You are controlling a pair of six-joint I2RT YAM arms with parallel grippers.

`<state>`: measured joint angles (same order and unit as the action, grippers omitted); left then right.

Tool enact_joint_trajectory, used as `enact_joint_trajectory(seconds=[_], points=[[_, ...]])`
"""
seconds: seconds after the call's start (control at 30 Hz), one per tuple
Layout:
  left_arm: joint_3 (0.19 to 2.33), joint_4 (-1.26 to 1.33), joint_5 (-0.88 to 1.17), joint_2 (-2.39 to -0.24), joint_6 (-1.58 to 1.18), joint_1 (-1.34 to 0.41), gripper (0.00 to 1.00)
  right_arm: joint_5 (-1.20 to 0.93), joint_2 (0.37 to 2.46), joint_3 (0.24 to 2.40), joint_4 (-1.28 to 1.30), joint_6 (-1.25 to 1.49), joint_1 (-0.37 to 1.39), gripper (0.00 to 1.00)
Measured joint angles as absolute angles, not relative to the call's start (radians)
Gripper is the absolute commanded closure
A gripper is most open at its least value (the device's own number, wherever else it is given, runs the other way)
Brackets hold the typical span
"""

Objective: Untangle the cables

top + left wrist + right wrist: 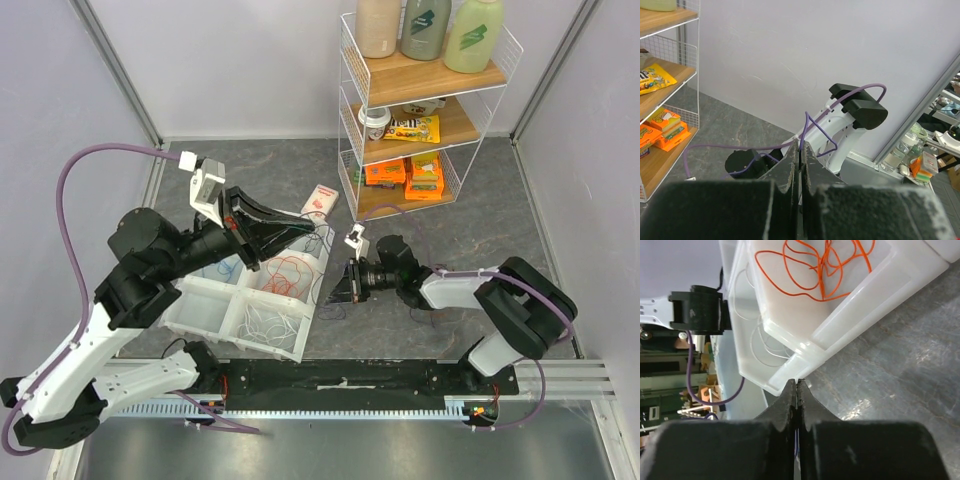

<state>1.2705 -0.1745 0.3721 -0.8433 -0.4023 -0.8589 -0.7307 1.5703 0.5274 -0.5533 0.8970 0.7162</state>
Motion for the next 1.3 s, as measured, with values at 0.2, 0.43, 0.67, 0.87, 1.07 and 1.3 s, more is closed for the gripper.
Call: enact_joint_trajectory(seconds=[0.2, 0.43, 0.67, 0.87, 1.07, 1.3], points=[[1.281, -0.262, 0.28, -0.807, -0.371, -0.859, 0.98, -0.546, 1.411, 0.529, -0.344, 0.813, 0.718, 1.0], [1.304, -0.453, -0.143, -0.674, -0.283, -0.859, 0.98, 0.023, 1.064, 0.604, 0.08, 0.686, 0.635, 1.0], [1.346, -0.591, -0.533, -0.563, -0.231, -0.859, 0.98, 0.289, 0.971, 0.638, 0.334, 0.6, 0.409, 1.0], [1.339, -0.644, -0.76, -0.478, -0.18, -0.859, 0.98, 0.372, 0.885, 0.639, 0.432, 0.579, 0.323, 1.0], [1.352, -0.635, -0.91, -0.408, -0.091, -0.859, 0.98, 0.394, 0.871, 0.654, 0.472, 0.566, 0.277, 1.0], [1.362, -0.616, -0.988, -0.367, -0.006, -0.859, 0.98, 0.363, 0.861, 0.682, 0.478, 0.523, 0.264, 1.0]])
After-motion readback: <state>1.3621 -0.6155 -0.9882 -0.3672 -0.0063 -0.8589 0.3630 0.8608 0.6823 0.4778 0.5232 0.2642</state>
